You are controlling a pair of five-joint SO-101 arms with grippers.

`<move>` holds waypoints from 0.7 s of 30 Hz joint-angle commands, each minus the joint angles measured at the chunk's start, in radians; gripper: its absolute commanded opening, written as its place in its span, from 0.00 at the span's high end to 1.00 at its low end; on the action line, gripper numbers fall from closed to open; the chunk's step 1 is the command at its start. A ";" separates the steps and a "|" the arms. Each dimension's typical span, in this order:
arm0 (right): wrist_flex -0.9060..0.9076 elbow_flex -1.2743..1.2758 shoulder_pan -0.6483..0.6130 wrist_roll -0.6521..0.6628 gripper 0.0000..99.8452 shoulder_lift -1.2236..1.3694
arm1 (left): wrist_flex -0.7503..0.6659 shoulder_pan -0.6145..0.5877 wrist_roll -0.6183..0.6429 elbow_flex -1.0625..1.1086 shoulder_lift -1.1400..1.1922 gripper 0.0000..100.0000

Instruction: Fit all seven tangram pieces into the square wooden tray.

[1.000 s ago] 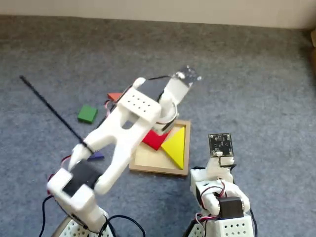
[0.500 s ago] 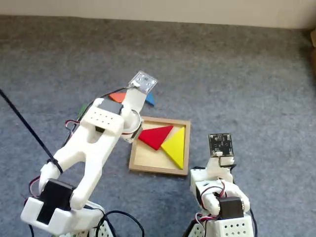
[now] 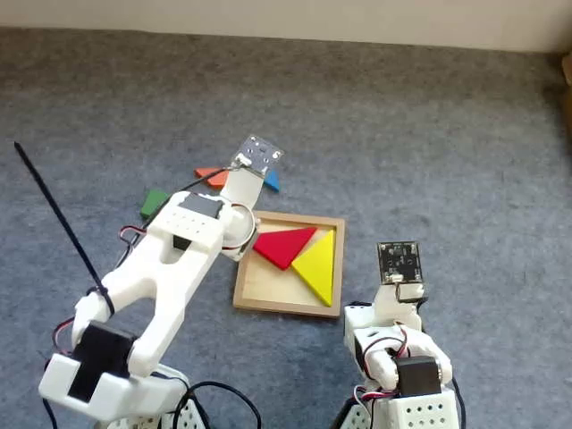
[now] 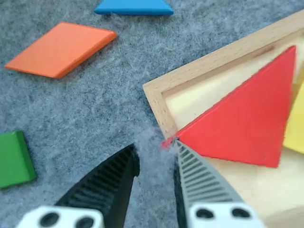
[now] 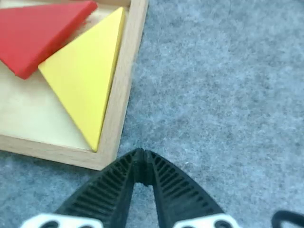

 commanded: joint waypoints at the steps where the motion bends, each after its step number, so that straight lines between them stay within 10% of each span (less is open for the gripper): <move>1: 0.007 0.150 0.008 -0.005 0.99 -0.016 | -0.005 -0.013 0.006 -0.082 0.082 0.87; 21: 0.007 0.150 0.008 -0.005 0.99 -0.016 | 0.026 0.130 0.117 -0.002 -0.156 0.87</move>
